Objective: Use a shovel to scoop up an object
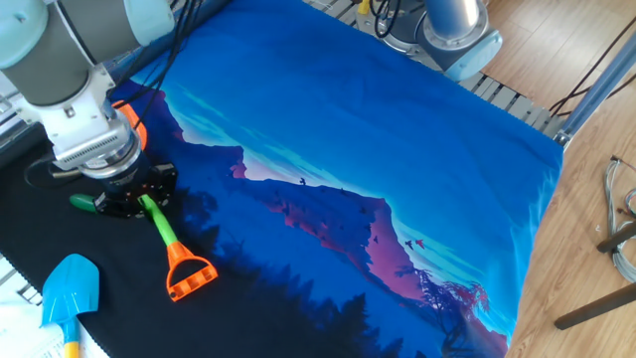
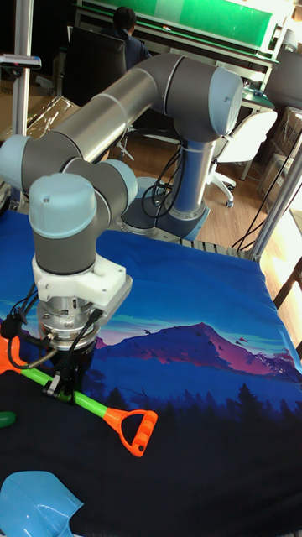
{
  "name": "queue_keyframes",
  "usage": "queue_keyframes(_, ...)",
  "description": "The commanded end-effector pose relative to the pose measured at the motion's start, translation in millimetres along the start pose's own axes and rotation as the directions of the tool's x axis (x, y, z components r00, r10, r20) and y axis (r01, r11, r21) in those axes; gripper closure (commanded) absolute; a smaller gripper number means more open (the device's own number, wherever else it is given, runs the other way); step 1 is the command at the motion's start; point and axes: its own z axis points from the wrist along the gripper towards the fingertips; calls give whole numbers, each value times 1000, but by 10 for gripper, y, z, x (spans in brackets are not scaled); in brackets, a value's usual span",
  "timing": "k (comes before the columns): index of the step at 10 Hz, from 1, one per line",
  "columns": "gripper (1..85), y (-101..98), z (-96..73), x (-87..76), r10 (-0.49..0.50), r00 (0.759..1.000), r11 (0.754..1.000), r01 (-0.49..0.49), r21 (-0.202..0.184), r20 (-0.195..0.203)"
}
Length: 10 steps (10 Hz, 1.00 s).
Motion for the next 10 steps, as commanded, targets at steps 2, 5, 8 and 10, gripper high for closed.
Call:
queue_keyframes(2,830,79,-169,-263,-52,995,999,52,5,88)
queue_keyframes(5,833,125,-252,-449,-152,978,988,152,14,141)
queue_keyframes(8,833,64,-228,-418,-255,960,967,252,44,118)
queue_keyframes(10,833,62,-234,-440,-270,955,963,266,49,125)
